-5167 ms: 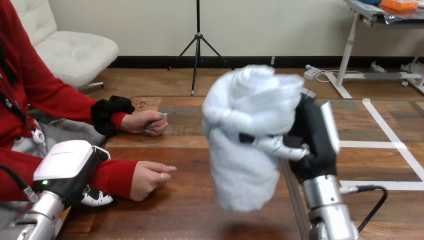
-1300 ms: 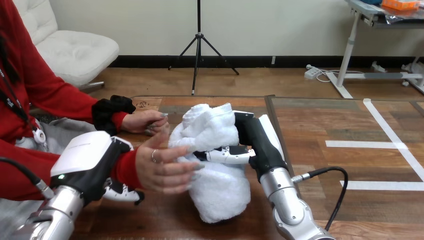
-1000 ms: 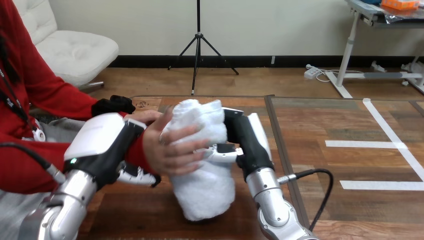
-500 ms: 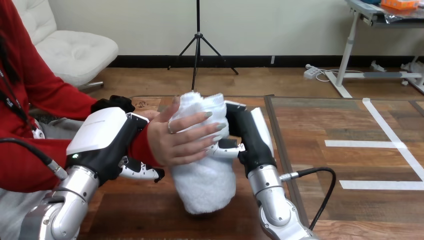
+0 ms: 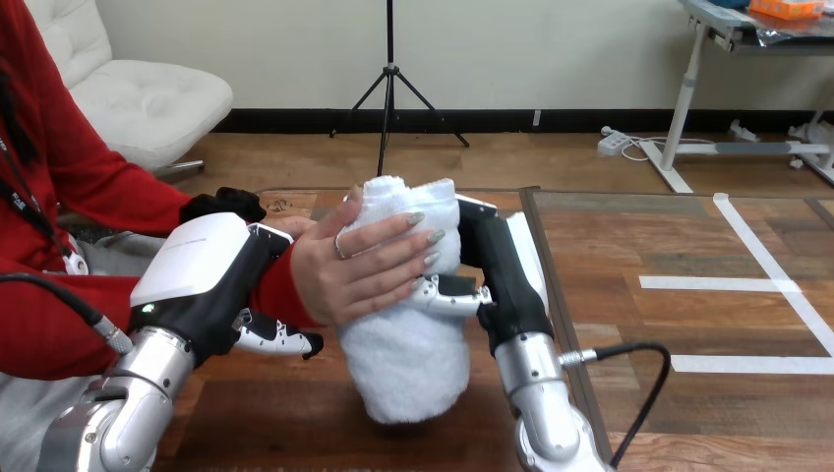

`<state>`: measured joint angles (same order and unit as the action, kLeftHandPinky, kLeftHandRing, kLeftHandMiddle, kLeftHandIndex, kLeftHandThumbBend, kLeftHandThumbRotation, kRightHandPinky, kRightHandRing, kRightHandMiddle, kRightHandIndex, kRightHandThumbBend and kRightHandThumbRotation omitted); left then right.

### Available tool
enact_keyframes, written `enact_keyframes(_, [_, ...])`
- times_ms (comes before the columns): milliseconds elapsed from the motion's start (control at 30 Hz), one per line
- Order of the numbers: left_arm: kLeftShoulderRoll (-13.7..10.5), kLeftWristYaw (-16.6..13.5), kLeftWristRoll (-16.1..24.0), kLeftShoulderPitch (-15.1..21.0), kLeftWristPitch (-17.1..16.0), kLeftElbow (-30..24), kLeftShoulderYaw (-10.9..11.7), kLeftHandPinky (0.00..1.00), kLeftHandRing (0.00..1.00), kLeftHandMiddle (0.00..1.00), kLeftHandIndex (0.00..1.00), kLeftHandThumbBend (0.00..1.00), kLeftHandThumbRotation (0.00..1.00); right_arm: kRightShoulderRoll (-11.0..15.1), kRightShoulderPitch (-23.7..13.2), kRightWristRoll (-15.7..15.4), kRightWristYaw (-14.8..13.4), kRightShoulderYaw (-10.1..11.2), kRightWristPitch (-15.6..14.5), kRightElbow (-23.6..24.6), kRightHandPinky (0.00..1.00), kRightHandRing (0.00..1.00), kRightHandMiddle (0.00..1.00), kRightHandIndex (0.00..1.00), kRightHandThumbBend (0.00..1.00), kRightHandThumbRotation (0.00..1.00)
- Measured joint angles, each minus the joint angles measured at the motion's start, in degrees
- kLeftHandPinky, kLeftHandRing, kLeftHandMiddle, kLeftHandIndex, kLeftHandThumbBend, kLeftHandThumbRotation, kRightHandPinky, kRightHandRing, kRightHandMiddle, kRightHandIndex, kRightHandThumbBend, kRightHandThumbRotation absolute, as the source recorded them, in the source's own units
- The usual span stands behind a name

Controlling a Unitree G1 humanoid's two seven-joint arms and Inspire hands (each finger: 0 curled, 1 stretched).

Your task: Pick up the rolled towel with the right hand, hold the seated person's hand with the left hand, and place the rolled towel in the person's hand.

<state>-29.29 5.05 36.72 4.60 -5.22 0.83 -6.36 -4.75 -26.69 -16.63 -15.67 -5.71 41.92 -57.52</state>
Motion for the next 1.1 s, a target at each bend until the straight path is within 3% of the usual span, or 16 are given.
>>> enact_keyframes(467, [0.02,-0.01,0.00,-0.08,-0.12,0.93,-0.02,0.34,0.35,0.41,0.42,0.90,0.00,0.00,4.84,0.02,0.85,-0.67,-2.83,6.77,0.23,0.28,0.39,0.44,0.81,0.00])
enact_keyframes(1100, [0.02,-0.39,0.00,-0.05,-0.77,1.17,0.09,0.36,0.38,0.43,0.45,0.91,0.00,0.14,6.83,0.09,2.40,-1.08,-5.91,12.48,0.24,0.29,0.40,0.44,0.82,0.00])
